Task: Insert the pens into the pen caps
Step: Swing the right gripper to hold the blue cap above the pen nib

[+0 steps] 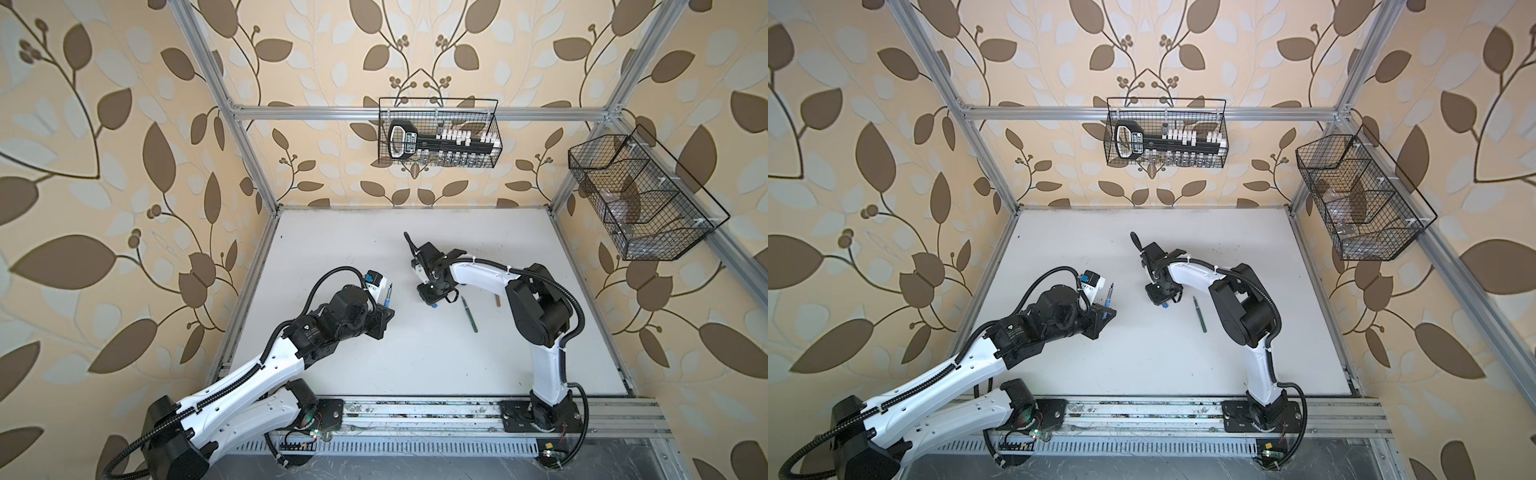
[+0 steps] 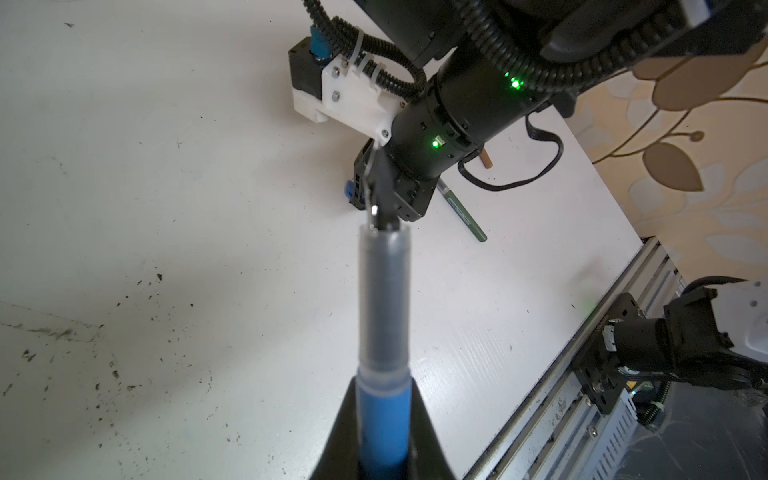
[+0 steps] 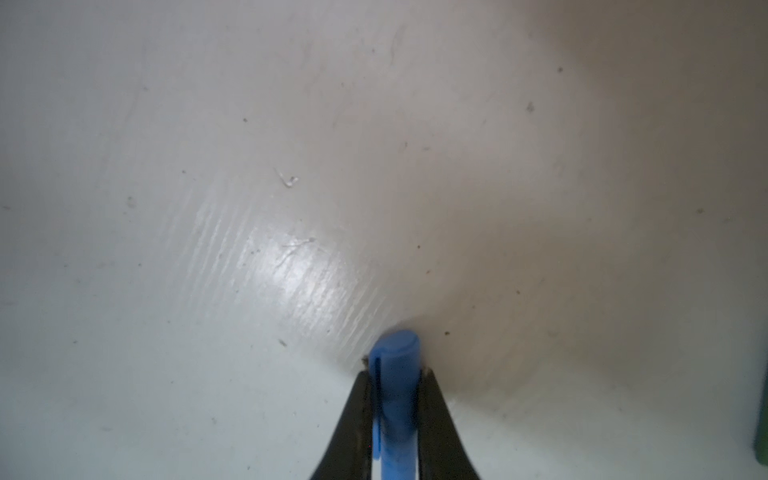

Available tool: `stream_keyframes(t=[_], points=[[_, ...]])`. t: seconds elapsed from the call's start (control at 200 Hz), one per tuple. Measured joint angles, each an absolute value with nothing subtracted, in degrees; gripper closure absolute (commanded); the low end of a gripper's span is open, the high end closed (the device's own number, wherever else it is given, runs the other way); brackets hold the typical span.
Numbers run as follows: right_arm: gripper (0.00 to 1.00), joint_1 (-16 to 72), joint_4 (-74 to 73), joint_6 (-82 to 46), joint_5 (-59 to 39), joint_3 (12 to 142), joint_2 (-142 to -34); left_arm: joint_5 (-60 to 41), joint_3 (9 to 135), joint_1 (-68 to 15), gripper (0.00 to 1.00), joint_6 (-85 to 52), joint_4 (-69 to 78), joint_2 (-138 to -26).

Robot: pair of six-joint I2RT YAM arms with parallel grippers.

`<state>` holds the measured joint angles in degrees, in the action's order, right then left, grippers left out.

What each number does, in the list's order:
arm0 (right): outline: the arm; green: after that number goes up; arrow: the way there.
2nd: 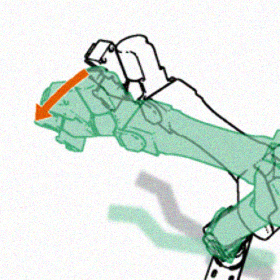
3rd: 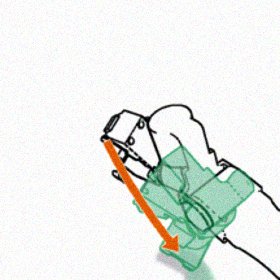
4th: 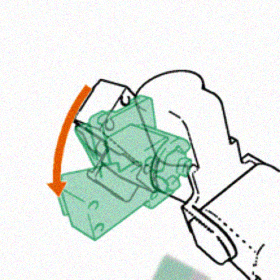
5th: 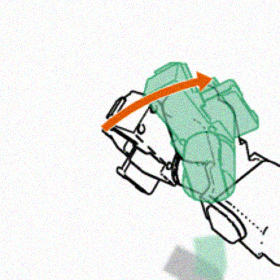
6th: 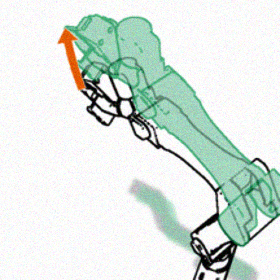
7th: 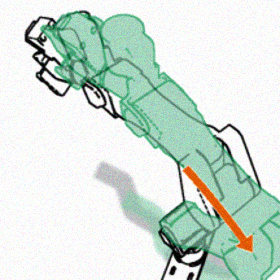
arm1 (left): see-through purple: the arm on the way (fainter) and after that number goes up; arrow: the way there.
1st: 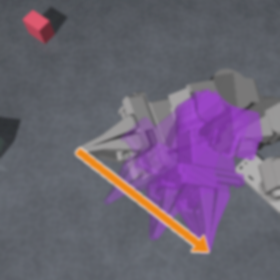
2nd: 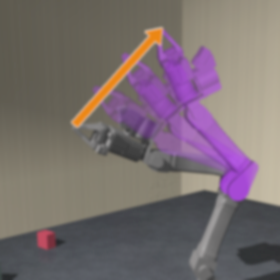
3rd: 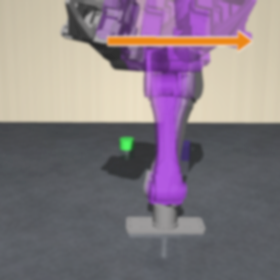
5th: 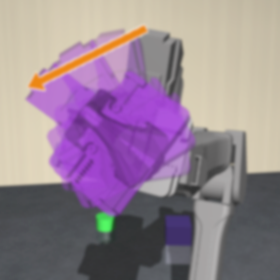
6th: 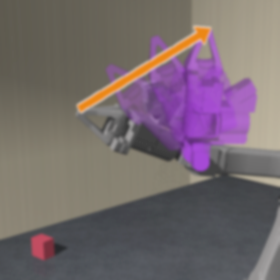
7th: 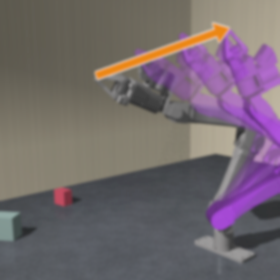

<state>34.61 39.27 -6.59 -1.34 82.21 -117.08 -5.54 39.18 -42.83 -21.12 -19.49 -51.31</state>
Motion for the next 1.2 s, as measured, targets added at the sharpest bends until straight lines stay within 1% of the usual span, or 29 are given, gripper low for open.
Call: stream_keyframes(t=[0.16,0.315,0.54,0.635,0.875,0.995,1.1,1.2], points=[[0.91,31.66,36.42,-7.29,-7.49,78.37,-114.74,-5.98,39.18,-42.83,0.89,-21.12,-19.20,-53.65],[0.92,28.60,32.64,-9.26,-16.10,73.76,-111.74,-7.05,39.18,-42.89,0.89,-21.12,-18.22,-56.49],[0.92,25.36,24.14,-13.93,-29.34,67.57,-105.80,-7.27,39.18,-45.87,0.88,-21.17,-16.49,-59.57],[0.93,24.51,20.69,-16.27,-32.88,65.65,-103.15,-7.46,39.20,-46.61,0.89,-21.32,-15.22,-60.71],[0.92,23.97,10.81,-22.48,-36.45,61.63,-94.63,-9.54,39.18,-46.92,0.88,-22.70,-9.91,-62.37],[0.90,23.92,5.39,-25.96,-37.08,58.61,-89.65,-10.50,39.18,-46.92,0.89,-23.66,-7.05,-62.98],[0.90,23.92,5.19,-26.63,-35.29,58.04,-87.07,-10.48,39.18,-46.92,0.89,-24.08,-6.31,-63.11],[0.90,24.12,7.79,-25.45,-31.18,58.08,-86.56,-9.93,39.18,-46.92,0.88,-23.97,-6.94,-62.74]])
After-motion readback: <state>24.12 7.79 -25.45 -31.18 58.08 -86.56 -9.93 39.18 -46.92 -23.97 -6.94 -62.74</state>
